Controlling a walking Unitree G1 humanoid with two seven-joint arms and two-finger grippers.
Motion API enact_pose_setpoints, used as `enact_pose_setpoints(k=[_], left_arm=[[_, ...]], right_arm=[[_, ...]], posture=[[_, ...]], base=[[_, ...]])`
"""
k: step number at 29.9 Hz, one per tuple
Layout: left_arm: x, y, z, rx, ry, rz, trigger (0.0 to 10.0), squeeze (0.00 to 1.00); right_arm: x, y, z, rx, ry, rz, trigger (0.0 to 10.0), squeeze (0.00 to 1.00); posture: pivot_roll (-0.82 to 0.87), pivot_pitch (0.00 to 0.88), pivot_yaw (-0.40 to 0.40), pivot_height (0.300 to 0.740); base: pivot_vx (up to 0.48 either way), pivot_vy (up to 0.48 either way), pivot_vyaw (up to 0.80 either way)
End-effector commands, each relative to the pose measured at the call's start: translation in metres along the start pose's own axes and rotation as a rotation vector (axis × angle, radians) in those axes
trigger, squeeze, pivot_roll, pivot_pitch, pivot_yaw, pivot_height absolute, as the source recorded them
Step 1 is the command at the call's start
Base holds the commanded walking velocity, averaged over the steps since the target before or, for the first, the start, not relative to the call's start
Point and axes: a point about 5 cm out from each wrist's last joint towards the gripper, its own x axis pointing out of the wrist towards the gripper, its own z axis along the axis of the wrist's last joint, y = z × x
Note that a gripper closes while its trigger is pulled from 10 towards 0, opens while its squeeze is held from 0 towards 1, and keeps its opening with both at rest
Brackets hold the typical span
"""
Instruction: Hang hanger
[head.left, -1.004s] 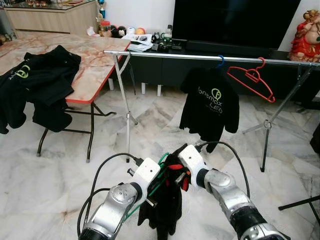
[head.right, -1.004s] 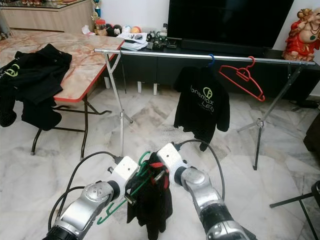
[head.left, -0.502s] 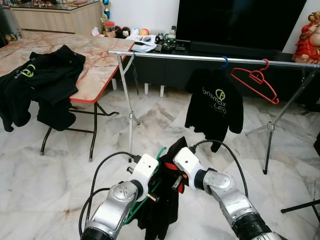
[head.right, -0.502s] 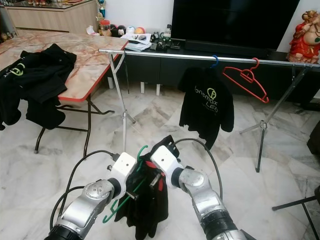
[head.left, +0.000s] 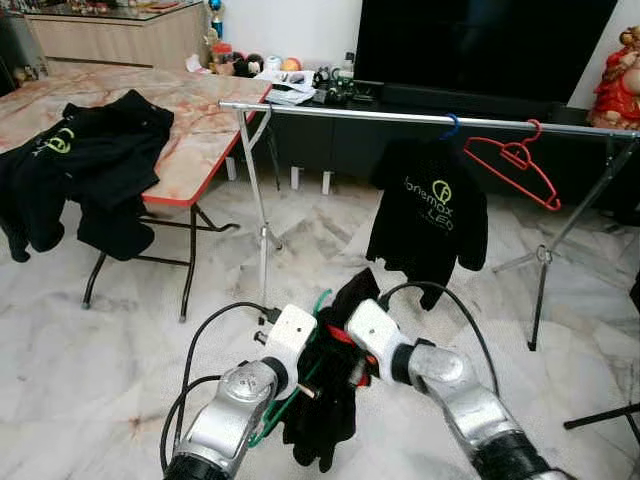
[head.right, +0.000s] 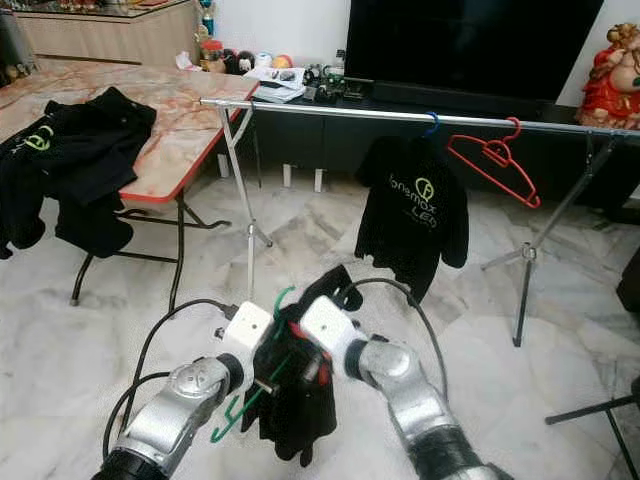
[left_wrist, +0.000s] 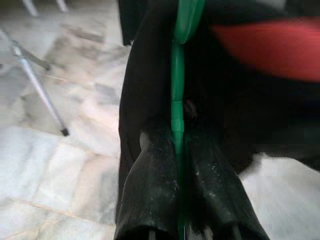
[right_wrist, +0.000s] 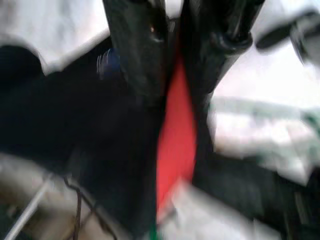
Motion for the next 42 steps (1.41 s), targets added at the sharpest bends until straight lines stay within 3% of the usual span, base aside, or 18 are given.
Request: enact_pose_setpoints(k=[1, 6, 12, 19, 27, 30, 31, 33, 34, 35, 36, 37, 38, 39, 40, 42], left_arm=[[0.002, 0.006, 0.017, -0.004, -0.081, 0.034, 10.0, 0.00], [0.002, 0.007, 0.018, -0.004, -0.086, 0.042, 10.0, 0.00], [0.002, 0.006, 0.018, -0.011, -0.098, 0.045, 10.0, 0.00], [0.002, 0.007, 0.013, -0.001, -0.083, 0.045, 10.0, 0.00], [0.003, 0.012, 0.011, -0.006, -0.076, 0.091, 10.0, 0.00], [0.003, 0.014, 0.009, -0.007, -0.062, 0.095, 10.0, 0.00], [0.002, 0.014, 0.006, 0.001, -0.050, 0.083, 10.0, 0.00], [0.002, 0.014, 0.004, 0.007, -0.037, 0.071, 10.0, 0.00], [0.001, 0.014, 0.002, 0.013, -0.029, 0.063, 10.0, 0.00], [0.001, 0.014, 0.001, 0.018, -0.023, 0.058, 10.0, 0.00], [0.001, 0.013, -0.001, 0.033, -0.014, 0.039, 10.0, 0.00], [0.000, 0.012, -0.002, 0.043, -0.008, 0.026, 10.0, 0.00], [-0.004, 0.007, -0.008, 0.092, 0.025, -0.089, 10.0, 0.00], [-0.006, 0.004, -0.012, 0.116, 0.043, -0.148, 10.0, 0.00], [-0.006, 0.004, -0.012, 0.116, 0.043, -0.148, 10.0, 0.00], [-0.011, -0.001, -0.020, 0.179, 0.091, -0.259, 10.0, 0.00]], right_arm=[[-0.002, -0.003, -0.005, -0.028, 0.053, -0.030, 10.0, 0.77], [-0.004, -0.009, -0.010, -0.074, 0.110, -0.067, 10.0, 0.78], [-0.005, -0.002, -0.006, -0.076, 0.072, -0.012, 10.0, 0.78], [-0.016, -0.017, -0.014, -0.078, 0.148, -0.093, 10.0, 0.80], [-0.026, -0.009, -0.022, -0.134, 0.200, -0.020, 10.0, 0.82], [-0.034, -0.020, -0.024, -0.171, 0.224, -0.078, 10.0, 0.82], [-0.039, -0.032, -0.022, -0.166, 0.225, -0.150, 10.0, 0.79], [-0.044, -0.041, -0.021, -0.165, 0.228, -0.203, 10.0, 0.78], [-0.047, -0.045, -0.020, -0.170, 0.228, -0.222, 10.0, 0.64], [-0.049, -0.048, -0.019, -0.173, 0.227, -0.234, 10.0, 0.64], [-0.053, -0.054, -0.017, -0.182, 0.224, -0.259, 10.0, 0.05], [-0.055, -0.058, -0.015, -0.188, 0.222, -0.277, 10.0, 0.05], [-0.070, -0.084, 0.000, -0.165, 0.154, -0.391, 10.0, 0.00], [-0.074, -0.092, 0.006, -0.144, 0.122, -0.419, 10.0, 0.00], [-0.074, -0.092, 0.006, -0.144, 0.122, -0.419, 10.0, 0.00], [-0.074, -0.095, 0.012, -0.165, 0.106, -0.348, 10.0, 0.00]], posture=[[0.15, 0.000, -0.078, 0.740], [0.15, 0.000, -0.078, 0.740], [0.16, 0.000, -0.080, 0.740], [0.15, 0.000, -0.080, 0.740], [0.15, 0.000, -0.084, 0.740], [0.15, 0.000, -0.084, 0.740], [0.15, 0.000, -0.081, 0.740], [0.15, 0.000, -0.081, 0.740], [0.15, 0.000, -0.079, 0.740], [0.15, 0.000, -0.079, 0.740], [0.14, 0.000, -0.078, 0.740], [0.14, 0.000, -0.078, 0.740], [0.14, 0.000, -0.072, 0.740], [0.14, 0.000, -0.072, 0.740], [0.14, 0.000, -0.072, 0.740], [0.14, 0.000, -0.070, 0.740]], base=[[0.000, 0.000, 0.00], [0.000, 0.000, 0.00], [0.000, 0.000, 0.00], [0.000, 0.000, 0.00], [0.000, 0.000, 0.00], [0.000, 0.000, 0.00], [0.000, 0.000, 0.00], [0.000, 0.000, 0.00], [0.000, 0.000, 0.00], [0.000, 0.000, 0.00], [0.000, 0.000, 0.00], [0.000, 0.000, 0.00], [0.000, 0.000, 0.00], [0.000, 0.000, 0.00], [0.000, 0.000, 0.00], [0.000, 0.000, 0.00]])
